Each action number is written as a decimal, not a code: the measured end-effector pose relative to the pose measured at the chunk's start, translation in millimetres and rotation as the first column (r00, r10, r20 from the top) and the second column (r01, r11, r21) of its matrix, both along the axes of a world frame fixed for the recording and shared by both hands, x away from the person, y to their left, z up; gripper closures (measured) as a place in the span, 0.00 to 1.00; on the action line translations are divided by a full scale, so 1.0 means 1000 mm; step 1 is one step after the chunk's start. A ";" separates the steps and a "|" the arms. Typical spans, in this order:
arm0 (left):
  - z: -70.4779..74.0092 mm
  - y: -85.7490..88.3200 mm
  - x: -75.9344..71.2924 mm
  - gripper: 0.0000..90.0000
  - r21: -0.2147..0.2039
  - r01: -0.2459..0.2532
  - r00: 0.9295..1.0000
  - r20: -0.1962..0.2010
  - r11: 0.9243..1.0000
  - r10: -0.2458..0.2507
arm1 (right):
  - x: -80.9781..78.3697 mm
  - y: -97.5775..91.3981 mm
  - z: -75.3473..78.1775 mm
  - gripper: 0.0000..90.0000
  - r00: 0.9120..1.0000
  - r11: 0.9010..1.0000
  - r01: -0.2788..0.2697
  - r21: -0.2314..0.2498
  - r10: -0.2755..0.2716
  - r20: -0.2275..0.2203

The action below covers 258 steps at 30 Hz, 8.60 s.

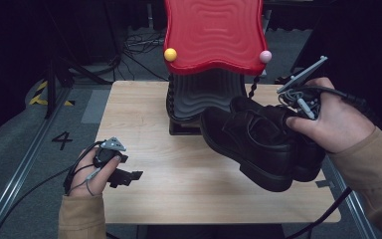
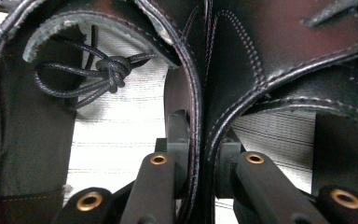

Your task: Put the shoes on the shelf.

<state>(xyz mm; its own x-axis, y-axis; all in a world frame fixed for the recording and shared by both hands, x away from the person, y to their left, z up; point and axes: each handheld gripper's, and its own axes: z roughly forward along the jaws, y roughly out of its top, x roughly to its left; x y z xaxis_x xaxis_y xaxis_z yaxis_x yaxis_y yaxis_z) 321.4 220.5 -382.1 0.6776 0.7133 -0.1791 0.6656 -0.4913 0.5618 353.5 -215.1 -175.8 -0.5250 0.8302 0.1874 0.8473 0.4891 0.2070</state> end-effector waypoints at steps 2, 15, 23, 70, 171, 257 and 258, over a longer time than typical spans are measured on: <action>0.001 0.000 0.000 0.24 0.001 0.002 1.000 0.001 1.000 -0.002 | 0.001 0.001 0.005 0.91 1.000 1.000 0.002 0.006 -0.002 0.010; 0.001 0.004 0.000 0.24 -0.006 -0.008 1.000 0.003 1.000 0.008 | 0.007 0.005 0.040 0.91 1.000 1.000 0.008 0.016 -0.008 0.006; 0.001 0.005 0.006 0.24 0.017 -0.021 1.000 0.002 1.000 0.021 | 0.008 0.007 0.066 0.91 1.000 0.999 0.017 0.027 -0.018 0.008; -0.004 0.034 -0.004 0.24 -0.026 -0.094 0.996 0.003 0.995 0.094 | 0.133 0.083 0.174 0.91 0.941 0.968 0.232 0.097 -0.249 0.230; -0.004 0.020 0.001 0.24 -0.028 -0.040 0.999 -0.009 0.999 0.040 | 0.197 0.114 0.072 0.60 0.770 0.946 0.213 0.245 -0.317 0.554; 0.001 0.019 -0.015 0.24 -0.008 -0.061 0.998 0.017 0.998 0.062 | 0.030 -0.080 -0.214 0.48 0.901 0.944 -0.190 0.272 0.057 0.431; 0.000 0.018 -0.014 0.24 -0.010 -0.059 0.998 0.021 0.998 0.060 | 0.029 -0.085 -0.220 0.48 0.896 0.942 -0.177 0.286 0.034 0.443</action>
